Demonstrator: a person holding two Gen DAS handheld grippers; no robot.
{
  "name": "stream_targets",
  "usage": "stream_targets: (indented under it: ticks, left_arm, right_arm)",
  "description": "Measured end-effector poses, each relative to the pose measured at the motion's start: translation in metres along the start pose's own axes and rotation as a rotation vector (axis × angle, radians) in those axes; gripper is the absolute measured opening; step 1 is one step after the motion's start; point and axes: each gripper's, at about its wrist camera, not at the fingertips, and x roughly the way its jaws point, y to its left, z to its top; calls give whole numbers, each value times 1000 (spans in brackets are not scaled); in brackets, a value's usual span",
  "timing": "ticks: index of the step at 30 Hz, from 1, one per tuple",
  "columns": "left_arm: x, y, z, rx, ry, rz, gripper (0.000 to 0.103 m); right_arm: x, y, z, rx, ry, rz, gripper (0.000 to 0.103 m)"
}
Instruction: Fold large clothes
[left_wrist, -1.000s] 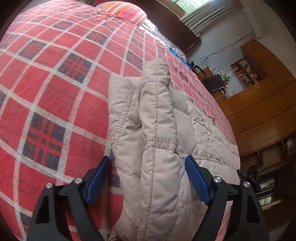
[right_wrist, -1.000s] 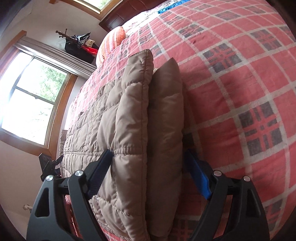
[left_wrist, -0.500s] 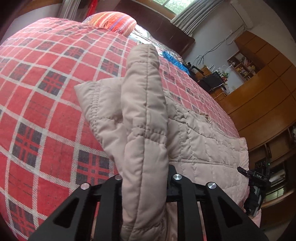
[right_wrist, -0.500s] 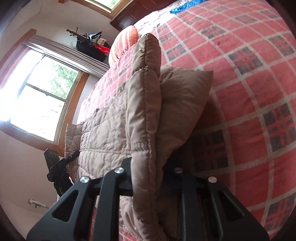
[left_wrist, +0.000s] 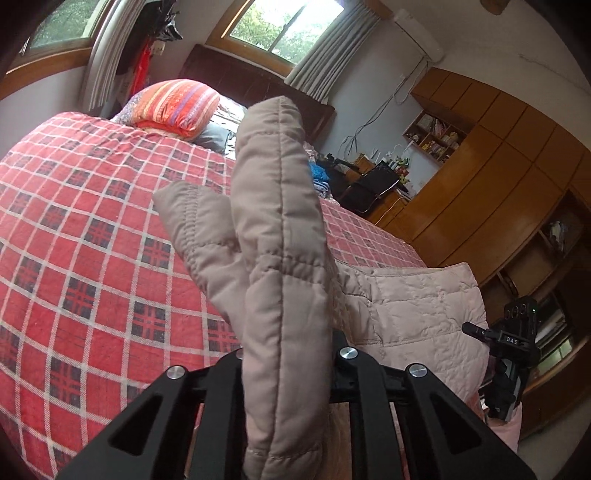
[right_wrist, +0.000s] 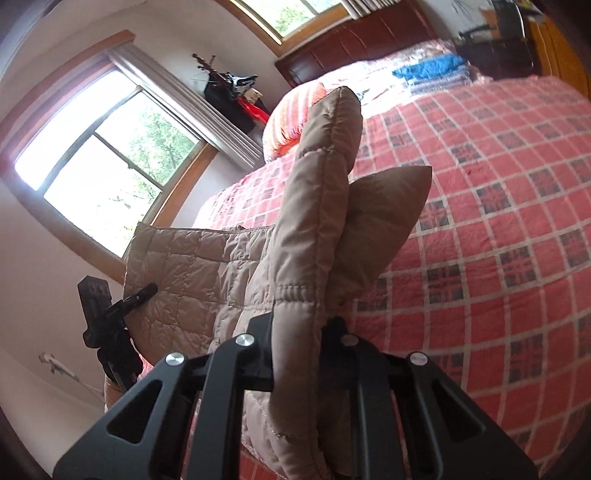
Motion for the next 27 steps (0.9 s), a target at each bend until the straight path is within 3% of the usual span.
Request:
stream_targets:
  ticks: [7,12,20,27]
  left_arm:
    - [-78,-23,-40,25,-30,-25,13]
    - [-104,-26,-79,37,-2,-9,14]
    - [-94,3,-143,24,105,55,14]
    - [-65,37,-173,30,161,142,17]
  right_arm:
    - [-65,28,-51,-50,-20,16,12]
    - [-79,37,-95,-43,29,3,13]
    - [-56,18,-157,27,149,-16,13]
    - [-24,-19,-183,138,193,-61,14]
